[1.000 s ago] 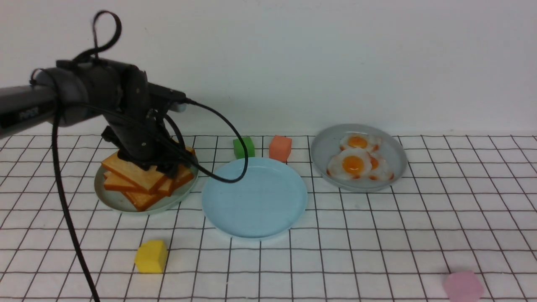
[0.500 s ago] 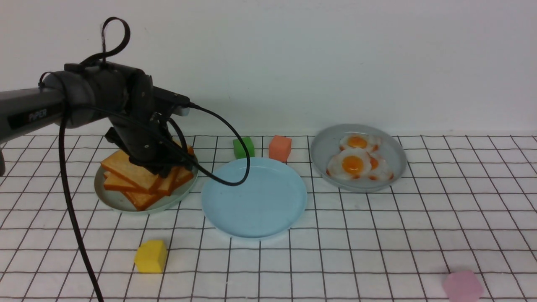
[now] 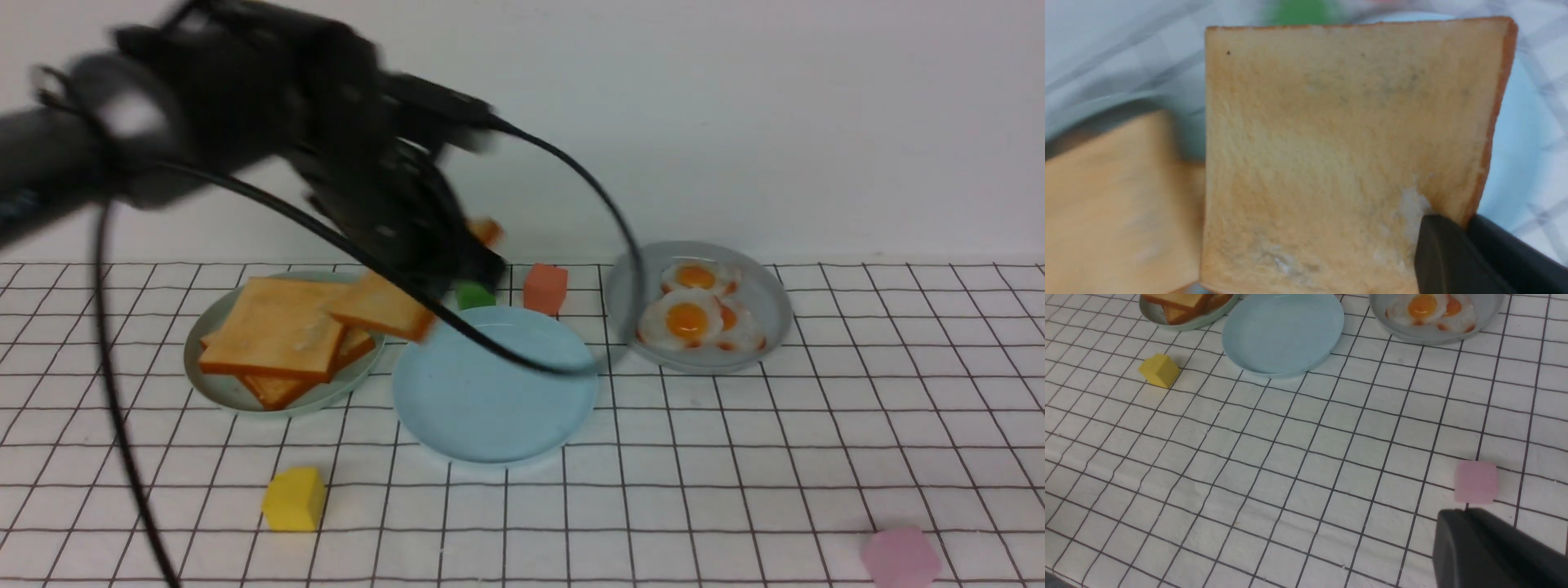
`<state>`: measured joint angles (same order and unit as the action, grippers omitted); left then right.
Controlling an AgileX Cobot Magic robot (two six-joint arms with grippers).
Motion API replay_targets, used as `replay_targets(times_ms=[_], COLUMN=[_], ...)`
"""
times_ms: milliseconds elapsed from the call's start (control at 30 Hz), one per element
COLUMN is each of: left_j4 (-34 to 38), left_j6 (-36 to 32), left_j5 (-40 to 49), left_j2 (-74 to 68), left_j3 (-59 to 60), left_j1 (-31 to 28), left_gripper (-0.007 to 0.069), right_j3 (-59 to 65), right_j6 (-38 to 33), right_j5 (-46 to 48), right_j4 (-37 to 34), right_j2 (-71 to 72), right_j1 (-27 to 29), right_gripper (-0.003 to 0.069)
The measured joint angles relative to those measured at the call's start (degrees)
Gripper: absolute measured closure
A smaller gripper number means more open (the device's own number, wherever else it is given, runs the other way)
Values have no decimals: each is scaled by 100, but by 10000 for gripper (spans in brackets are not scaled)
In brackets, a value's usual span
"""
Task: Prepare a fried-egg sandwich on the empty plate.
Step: Use the left arm to put a slice of bread into the empty plate in the middle
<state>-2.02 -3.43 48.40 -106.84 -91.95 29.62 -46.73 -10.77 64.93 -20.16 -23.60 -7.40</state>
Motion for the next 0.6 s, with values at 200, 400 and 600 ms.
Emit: replay_targets(times_ms=[200,400,600], left_j4=[-263,-335,-327], left_j6=[104,104,104], left_j5=[-365,-559,-488], left_j2=[-543,-979,-1053], left_j3=[0,5,5], left_j1=[411,418,418], left_gripper=[613,528,323], right_j3=[0,0,0], right_j6=[0,0,0], right_j5=[144,260,238], right_j4=[0,0,0], right_j2=[0,0,0], right_j1=[0,0,0], right_gripper=[620,617,616])
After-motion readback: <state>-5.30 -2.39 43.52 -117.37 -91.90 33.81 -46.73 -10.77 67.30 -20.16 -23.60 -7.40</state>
